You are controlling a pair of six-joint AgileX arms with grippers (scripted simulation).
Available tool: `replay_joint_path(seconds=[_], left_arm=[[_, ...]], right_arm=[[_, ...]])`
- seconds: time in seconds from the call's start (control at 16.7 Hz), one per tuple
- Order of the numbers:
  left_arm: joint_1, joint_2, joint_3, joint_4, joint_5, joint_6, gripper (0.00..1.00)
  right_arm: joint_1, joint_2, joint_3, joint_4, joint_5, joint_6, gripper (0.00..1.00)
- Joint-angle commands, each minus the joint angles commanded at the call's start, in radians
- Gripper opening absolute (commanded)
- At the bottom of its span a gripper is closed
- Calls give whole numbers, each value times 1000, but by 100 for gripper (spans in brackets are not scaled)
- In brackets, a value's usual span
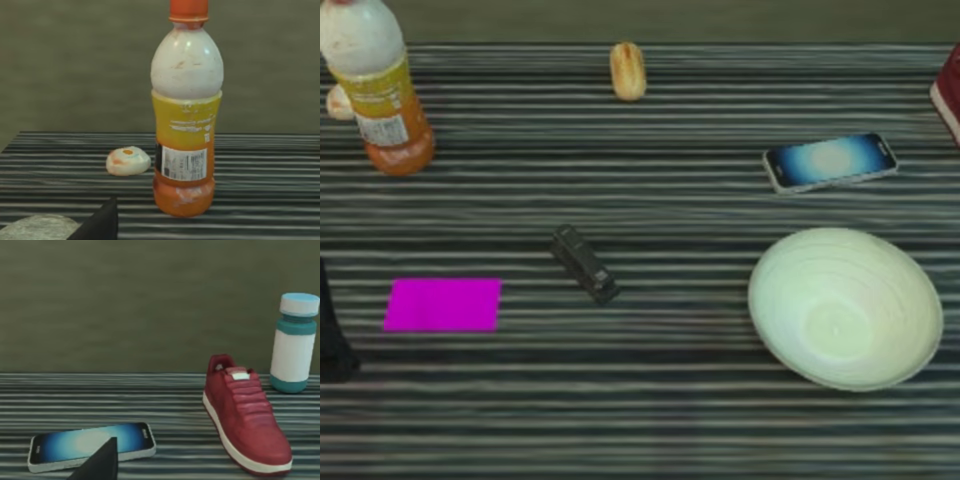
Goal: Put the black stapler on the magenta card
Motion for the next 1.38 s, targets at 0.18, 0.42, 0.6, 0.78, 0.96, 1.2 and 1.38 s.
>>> replay_joint_path(seconds=[0.18, 0.42, 0.6, 0.78, 0.96, 1.2, 1.38], left_arm=[[-3, 10, 10, -7, 1, -6, 100], [-38, 153, 153, -111, 4, -93, 100], [-81, 367, 366, -249, 3, -208, 100], [-133, 670, 648, -426, 2, -349, 100], [-191, 1024, 954, -625, 1, -501, 100], [-270, 1490, 1345, -895, 1, -703, 100], [-324, 1780, 1601, -1074, 2, -842, 100]], right_arm=[[0, 0, 0, 0, 0, 0, 100], [0, 0, 0, 0, 0, 0, 100], [0, 0, 0, 0, 0, 0, 100], [0, 0, 0, 0, 0, 0, 100], [0, 0, 0, 0, 0, 0, 100], [0, 0, 0, 0, 0, 0, 100], [0, 0, 0, 0, 0, 0, 100]])
